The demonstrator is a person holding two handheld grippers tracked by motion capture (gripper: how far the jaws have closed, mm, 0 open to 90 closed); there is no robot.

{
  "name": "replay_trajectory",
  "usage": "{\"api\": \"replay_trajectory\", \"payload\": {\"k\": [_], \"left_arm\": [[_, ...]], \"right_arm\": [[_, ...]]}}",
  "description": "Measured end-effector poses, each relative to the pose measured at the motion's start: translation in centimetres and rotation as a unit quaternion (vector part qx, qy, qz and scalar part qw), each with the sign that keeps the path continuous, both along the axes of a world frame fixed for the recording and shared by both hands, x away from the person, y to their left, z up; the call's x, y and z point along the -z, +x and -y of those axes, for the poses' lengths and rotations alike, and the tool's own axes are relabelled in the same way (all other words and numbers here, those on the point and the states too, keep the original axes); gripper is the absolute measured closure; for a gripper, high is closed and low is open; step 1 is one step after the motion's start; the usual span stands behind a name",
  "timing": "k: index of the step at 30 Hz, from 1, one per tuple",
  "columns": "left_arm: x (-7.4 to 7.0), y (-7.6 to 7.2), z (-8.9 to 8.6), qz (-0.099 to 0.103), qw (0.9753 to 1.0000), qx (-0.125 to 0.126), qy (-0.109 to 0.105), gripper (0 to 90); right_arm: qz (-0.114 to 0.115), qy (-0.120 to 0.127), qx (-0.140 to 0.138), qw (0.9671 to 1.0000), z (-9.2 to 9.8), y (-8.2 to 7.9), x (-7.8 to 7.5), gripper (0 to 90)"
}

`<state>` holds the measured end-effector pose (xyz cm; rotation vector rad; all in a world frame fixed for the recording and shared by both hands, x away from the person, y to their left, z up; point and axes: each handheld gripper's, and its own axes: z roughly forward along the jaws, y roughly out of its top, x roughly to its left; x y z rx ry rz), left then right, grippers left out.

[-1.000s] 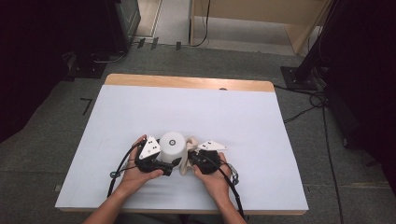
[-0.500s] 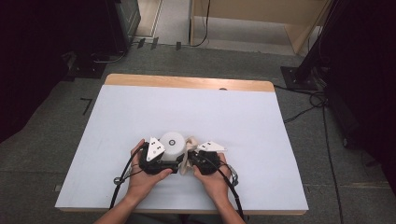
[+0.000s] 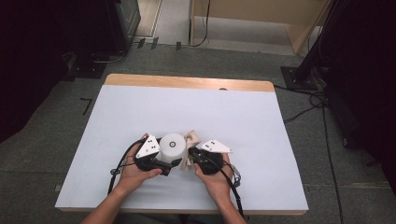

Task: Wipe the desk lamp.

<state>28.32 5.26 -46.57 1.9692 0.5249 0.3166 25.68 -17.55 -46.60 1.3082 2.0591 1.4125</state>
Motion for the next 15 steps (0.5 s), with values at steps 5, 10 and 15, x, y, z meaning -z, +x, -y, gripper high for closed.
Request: {"api": "replay_trajectory", "payload": {"k": [5,10,15], "left_arm": [[0.3,0.2,0.2,0.004,0.9998,0.018,-0.005,8.7],[0.3,0.2,0.2,0.003,0.9999,0.016,-0.005,8.6],[0.2,0.2,0.2,-0.001,0.9999,0.012,-0.003,8.6]], "right_arm": [[0.024,0.010,0.007,0.9996,0.4,-0.5,-1.6,85.3],[0.042,0.015,0.011,0.9990,0.4,-1.1,-2.7,85.3],[0.047,0.005,0.019,0.9987,0.1,-1.3,-2.7,85.2]]}}
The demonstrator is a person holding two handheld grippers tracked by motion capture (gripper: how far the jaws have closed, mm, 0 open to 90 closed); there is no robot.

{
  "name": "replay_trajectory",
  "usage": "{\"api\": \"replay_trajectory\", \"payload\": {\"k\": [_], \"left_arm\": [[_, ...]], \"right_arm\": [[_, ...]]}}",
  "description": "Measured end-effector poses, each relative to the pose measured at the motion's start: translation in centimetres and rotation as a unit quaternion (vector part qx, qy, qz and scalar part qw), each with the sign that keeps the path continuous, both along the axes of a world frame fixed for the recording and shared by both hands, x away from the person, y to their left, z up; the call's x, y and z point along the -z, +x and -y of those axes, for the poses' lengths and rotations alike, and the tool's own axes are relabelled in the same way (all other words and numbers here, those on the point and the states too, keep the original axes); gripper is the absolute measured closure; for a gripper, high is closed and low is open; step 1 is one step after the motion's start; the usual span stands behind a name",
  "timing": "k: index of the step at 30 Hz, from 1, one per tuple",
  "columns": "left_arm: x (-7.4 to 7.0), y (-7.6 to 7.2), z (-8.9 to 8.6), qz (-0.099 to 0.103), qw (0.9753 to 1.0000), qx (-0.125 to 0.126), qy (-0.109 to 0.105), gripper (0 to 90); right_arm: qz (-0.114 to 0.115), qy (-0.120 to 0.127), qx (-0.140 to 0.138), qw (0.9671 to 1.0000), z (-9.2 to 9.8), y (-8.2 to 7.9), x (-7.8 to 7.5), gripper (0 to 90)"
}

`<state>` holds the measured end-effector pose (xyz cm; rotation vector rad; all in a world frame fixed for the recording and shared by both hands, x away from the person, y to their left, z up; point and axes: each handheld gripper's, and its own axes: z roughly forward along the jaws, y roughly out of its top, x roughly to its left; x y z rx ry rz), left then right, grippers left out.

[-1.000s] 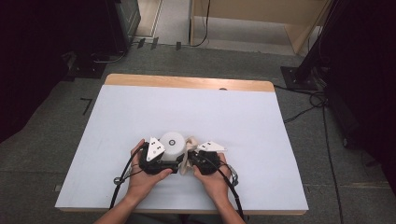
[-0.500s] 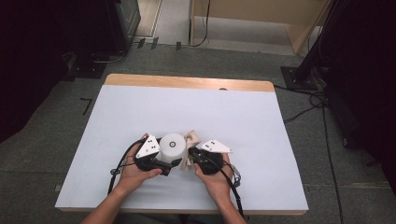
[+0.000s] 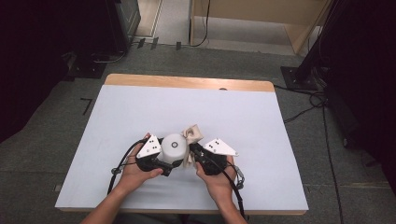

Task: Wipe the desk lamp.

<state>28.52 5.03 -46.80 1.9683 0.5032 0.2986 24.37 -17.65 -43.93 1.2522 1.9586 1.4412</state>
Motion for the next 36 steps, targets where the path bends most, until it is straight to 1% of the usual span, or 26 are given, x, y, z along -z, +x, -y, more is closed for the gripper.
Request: {"api": "replay_trajectory", "payload": {"k": [3,7,10,13,14,16,17,18,21,22,23,25,27,33,35,36], "left_arm": [[0.0,0.0,0.0,0.000,1.0000,-0.003,0.001,8.6],[0.0,0.0,0.0,-0.002,1.0000,-0.002,0.000,8.5],[0.0,0.0,0.0,-0.004,1.0000,-0.002,0.000,8.5],[0.1,0.0,0.0,-0.005,1.0000,-0.002,-0.001,8.4],[0.1,0.1,0.0,-0.005,1.0000,-0.002,-0.001,8.4],[0.1,0.1,0.0,-0.007,1.0000,-0.001,-0.002,8.4],[0.1,0.1,0.0,-0.007,1.0000,-0.001,-0.002,8.3],[0.1,0.1,0.0,-0.007,1.0000,-0.001,-0.001,8.3],[0.1,0.1,0.0,-0.007,1.0000,-0.001,-0.001,8.3],[0.1,0.1,0.0,-0.007,1.0000,-0.001,-0.001,8.3],[0.1,0.1,0.0,-0.007,1.0000,-0.001,-0.001,8.2],[0.1,0.1,0.0,-0.007,1.0000,-0.001,-0.002,8.2],[0.1,0.1,0.0,-0.008,1.0000,-0.001,-0.002,8.2],[0.2,0.1,0.0,-0.011,0.9999,-0.001,-0.003,8.0],[0.2,0.2,0.0,-0.013,0.9999,-0.001,-0.004,8.0],[0.2,0.2,0.0,-0.014,0.9999,-0.001,-0.004,8.0]], "right_arm": [[-0.003,-0.007,0.005,1.0000,-0.2,0.0,0.3,85.0],[-0.024,-0.014,0.011,0.9996,-0.4,0.3,1.6,85.0],[-0.034,-0.023,0.013,0.9991,-0.6,0.5,2.3,85.0],[-0.044,-0.024,0.014,0.9986,-0.6,0.6,2.8,85.1],[-0.057,-0.027,0.011,0.9980,-0.6,0.9,3.2,85.1],[-0.067,-0.028,0.012,0.9973,-0.6,1.0,3.7,85.1],[-0.067,-0.028,0.012,0.9973,-0.6,1.0,3.7,85.1],[-0.079,-0.032,0.012,0.9963,-0.7,1.1,4.1,85.1],[-0.096,-0.043,0.009,0.9944,-0.8,1.4,4.8,85.0],[-0.096,-0.043,0.009,0.9944,-0.8,1.4,4.8,85.0],[-0.108,-0.046,0.005,0.9931,-0.8,1.6,5.2,85.0],[-0.118,-0.049,0.002,0.9918,-0.8,1.8,5.5,84.9],[-0.119,-0.051,0.001,0.9916,-0.7,1.9,5.6,84.9],[-0.125,-0.045,-0.004,0.9912,-0.6,2.0,5.5,85.3],[-0.123,-0.046,-0.004,0.9913,-0.6,1.9,5.4,85.5],[-0.116,-0.048,-0.005,0.9920,-0.6,1.8,5.1,85.6]]}}
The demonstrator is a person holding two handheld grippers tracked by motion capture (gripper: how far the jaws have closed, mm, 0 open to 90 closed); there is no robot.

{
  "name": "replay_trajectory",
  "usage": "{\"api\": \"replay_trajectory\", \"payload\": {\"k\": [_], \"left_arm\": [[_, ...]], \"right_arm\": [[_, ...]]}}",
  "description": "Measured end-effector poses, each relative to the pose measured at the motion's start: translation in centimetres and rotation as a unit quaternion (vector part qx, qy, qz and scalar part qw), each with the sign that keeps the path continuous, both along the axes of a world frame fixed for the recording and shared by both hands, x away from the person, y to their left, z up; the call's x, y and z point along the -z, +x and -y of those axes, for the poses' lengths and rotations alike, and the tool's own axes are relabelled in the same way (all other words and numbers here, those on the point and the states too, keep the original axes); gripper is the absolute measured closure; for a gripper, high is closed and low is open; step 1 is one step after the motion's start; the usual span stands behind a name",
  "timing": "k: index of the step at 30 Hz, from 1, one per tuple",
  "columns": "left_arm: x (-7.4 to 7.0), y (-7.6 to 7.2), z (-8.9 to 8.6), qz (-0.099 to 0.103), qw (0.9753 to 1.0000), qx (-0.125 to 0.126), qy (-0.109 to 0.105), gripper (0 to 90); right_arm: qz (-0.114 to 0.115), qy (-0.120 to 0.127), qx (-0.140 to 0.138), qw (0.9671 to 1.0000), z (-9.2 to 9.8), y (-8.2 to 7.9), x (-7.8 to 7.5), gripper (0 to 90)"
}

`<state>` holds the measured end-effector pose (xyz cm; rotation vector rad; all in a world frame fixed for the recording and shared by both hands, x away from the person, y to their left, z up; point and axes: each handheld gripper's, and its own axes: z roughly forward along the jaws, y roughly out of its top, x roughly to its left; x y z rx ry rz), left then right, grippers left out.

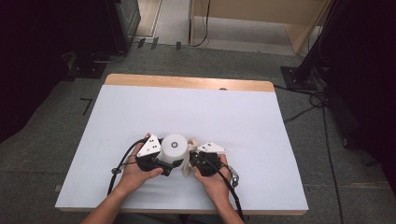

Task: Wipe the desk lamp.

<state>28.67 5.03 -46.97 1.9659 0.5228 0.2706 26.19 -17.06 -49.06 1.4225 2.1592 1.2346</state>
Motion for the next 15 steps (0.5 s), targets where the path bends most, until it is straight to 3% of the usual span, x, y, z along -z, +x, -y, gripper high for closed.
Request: {"api": "replay_trajectory", "payload": {"k": [4,10,15], "left_arm": [[0.0,0.0,0.0,-0.001,1.0000,0.001,0.000,7.9],[0.1,0.0,0.0,-0.001,1.0000,0.000,-0.001,7.9],[0.1,0.0,0.0,-0.002,1.0000,0.000,-0.001,7.8]], "right_arm": [[0.015,0.011,-0.002,0.9998,0.2,-0.3,-0.9,85.6],[0.075,0.036,-0.002,0.9966,0.6,-1.3,-3.9,85.7],[0.090,0.044,-0.001,0.9950,0.6,-1.6,-4.6,85.6]]}}
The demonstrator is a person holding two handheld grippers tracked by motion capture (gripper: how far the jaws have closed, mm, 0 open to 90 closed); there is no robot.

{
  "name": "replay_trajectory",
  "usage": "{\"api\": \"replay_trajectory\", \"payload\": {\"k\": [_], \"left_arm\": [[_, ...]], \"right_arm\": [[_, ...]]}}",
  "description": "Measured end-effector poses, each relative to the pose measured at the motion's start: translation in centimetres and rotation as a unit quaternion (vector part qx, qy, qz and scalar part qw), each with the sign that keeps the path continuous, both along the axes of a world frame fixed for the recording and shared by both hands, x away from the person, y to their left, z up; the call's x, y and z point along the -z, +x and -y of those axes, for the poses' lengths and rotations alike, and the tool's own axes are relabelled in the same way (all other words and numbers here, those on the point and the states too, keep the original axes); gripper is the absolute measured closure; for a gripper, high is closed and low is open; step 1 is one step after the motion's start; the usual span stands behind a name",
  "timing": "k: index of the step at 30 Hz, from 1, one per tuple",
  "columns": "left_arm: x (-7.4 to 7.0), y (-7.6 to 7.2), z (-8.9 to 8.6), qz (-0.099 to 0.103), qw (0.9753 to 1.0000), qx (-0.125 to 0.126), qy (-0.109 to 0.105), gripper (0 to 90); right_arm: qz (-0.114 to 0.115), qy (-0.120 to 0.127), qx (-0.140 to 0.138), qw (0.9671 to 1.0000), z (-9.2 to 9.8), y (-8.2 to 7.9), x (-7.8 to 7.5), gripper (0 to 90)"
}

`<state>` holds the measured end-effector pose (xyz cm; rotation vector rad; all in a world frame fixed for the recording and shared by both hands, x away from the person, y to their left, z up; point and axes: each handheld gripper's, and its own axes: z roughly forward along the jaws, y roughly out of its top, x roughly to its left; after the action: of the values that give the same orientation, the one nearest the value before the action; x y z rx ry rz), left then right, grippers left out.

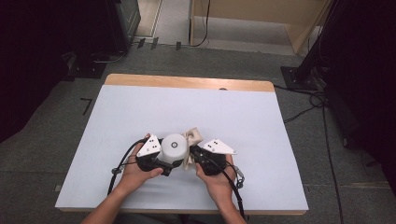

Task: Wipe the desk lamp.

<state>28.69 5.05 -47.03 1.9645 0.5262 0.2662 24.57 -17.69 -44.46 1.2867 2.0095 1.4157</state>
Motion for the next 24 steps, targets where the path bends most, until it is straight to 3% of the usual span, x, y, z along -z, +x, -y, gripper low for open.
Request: {"api": "replay_trajectory", "payload": {"k": [4,8,12,24], "left_arm": [[0.0,0.0,0.0,0.000,1.0000,0.000,0.000,7.8],[0.0,0.0,0.0,0.000,1.0000,0.000,0.000,7.8],[0.0,0.0,0.0,0.000,1.0000,-0.001,0.001,7.8],[0.0,0.0,0.1,-0.003,1.0000,-0.001,0.000,7.6]], "right_arm": [[0.003,0.001,0.001,1.0000,0.0,0.0,0.1,85.6],[-0.017,-0.007,0.000,0.9998,-0.1,0.4,1.2,85.6],[-0.052,-0.019,-0.001,0.9985,-0.3,1.0,2.9,85.6],[-0.115,-0.026,-0.008,0.9930,-0.3,2.0,5.0,85.3]]}}
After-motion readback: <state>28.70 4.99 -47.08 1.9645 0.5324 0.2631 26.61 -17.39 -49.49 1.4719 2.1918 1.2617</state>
